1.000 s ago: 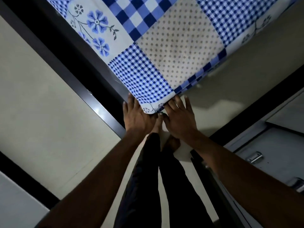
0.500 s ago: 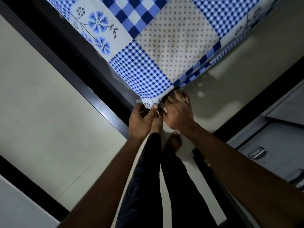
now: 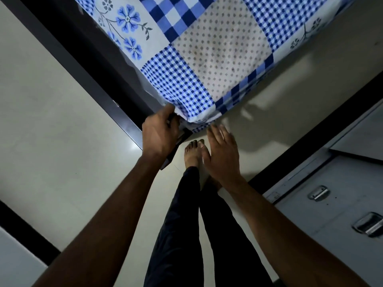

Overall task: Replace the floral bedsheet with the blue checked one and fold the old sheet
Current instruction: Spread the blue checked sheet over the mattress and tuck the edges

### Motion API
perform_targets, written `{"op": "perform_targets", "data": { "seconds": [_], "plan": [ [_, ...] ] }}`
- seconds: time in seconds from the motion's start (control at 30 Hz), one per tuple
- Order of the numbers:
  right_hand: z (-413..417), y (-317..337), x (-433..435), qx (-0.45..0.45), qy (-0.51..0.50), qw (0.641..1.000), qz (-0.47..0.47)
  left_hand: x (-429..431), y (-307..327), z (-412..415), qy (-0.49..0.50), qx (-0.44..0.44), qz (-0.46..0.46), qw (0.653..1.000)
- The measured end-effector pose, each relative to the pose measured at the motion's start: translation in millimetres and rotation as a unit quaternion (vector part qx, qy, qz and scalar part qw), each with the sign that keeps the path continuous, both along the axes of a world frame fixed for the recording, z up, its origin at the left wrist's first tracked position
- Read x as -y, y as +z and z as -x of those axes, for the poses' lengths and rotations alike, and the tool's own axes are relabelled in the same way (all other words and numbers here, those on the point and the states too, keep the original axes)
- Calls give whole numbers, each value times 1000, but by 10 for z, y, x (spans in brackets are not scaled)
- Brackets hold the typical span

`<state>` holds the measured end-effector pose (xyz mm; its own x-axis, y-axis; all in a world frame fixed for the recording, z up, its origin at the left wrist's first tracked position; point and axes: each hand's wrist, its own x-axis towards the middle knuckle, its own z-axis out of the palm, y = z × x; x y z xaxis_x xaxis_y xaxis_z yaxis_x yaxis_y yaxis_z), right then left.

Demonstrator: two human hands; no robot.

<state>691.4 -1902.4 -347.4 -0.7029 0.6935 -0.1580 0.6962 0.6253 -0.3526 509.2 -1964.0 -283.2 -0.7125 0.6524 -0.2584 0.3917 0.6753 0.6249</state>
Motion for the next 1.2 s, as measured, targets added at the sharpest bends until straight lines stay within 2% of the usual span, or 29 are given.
{"op": "perform_targets", "data": {
  "seconds": [0.07, 0.13, 0.27, 0.37, 0.47, 0.53, 0.63, 0.73, 0.83, 0.97, 1.1, 1.2],
  "plan": [
    [43, -78, -99, -1, 4, 1000, -15, 18, -4, -16, 68, 44, -39, 996],
    [121, -139, -253, -28, 20, 999, -38, 47, -33, -38, 87, 56, -31, 994],
    [77, -140, -363, -21, 57, 995, -76, 95, -57, -38, 52, 49, 15, 997],
    [140, -113, -426, 26, 78, 993, -81, 154, 9, -31, 0, 7, 106, 994],
    [338, -93, -491, 98, 83, 990, -59, 222, 99, -104, -49, -12, 106, 993],
    [327, -127, -494, 109, 100, 987, -67, 245, 153, -252, -105, 5, 106, 989],
    [225, -158, -523, 88, 126, 986, -67, 214, 184, -616, -187, 27, 106, 976],
    [258, -83, -657, 72, 160, 983, -53, 87, -17, -857, -222, 13, 67, 973],
    [209, -77, -962, 33, 225, 973, -49, -22, -311, -912, -219, -30, 110, 969],
    [118, -104, -1207, 4, 287, 958, -15, -96, -483, -826, -244, -33, 149, 958],
    [87, -69, -1112, 9, 261, 965, -1, -308, -510, -785, -216, -8, 179, 960],
    [75, 52, -999, -52, 191, 980, -4, -394, -552, -868, -190, -2, 213, 958]
  ]
}}
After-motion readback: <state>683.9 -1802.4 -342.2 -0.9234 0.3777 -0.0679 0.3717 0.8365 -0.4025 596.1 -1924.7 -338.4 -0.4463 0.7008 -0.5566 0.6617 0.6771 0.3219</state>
